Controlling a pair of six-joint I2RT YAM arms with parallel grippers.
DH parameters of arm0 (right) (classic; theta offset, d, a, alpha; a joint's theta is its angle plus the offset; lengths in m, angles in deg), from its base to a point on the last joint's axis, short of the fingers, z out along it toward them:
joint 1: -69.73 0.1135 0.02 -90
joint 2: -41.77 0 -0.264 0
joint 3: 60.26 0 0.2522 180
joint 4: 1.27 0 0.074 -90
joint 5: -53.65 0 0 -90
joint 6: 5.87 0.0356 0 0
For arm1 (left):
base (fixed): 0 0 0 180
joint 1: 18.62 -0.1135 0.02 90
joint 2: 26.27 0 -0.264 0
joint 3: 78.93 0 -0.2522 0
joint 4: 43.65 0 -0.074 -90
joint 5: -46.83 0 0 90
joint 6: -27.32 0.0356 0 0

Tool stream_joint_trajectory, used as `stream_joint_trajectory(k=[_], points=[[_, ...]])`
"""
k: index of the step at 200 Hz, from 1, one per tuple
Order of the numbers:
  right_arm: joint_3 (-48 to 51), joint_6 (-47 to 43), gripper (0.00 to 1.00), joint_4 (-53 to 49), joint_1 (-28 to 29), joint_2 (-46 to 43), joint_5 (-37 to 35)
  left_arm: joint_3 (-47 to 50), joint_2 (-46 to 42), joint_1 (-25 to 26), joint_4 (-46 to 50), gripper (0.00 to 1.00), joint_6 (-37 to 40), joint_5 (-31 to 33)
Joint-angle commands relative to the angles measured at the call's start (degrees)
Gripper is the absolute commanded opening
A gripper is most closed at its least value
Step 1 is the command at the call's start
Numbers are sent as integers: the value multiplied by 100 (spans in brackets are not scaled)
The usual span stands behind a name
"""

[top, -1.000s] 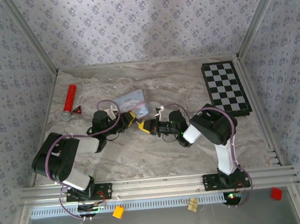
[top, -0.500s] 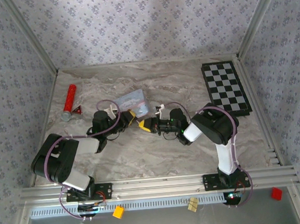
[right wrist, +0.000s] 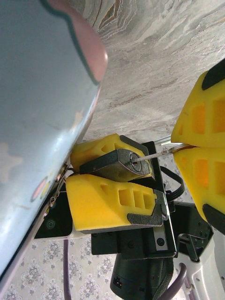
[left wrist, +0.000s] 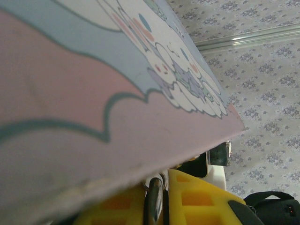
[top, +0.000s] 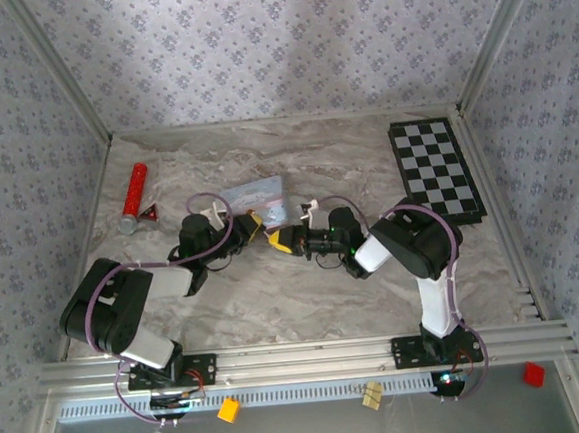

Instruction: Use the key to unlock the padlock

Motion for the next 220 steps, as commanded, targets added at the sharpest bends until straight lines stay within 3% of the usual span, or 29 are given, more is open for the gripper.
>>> stream_joint_trajectory(k=[1, 73, 158, 220], points=[[-156, -27, 0, 329, -123, -30, -518, -45, -47, 291, -305, 0, 58, -776], [-240, -54, 0, 243, 103, 178, -540, -327, 300, 463, 76, 0, 256, -959], [50, -122, 0, 338, -341, 102, -371, -435, 387, 489, 299, 0, 435, -1311], [-219, -15, 0, 338, -82, -22, -479, -497, 496, 730, 237, 1, 426, -1051]])
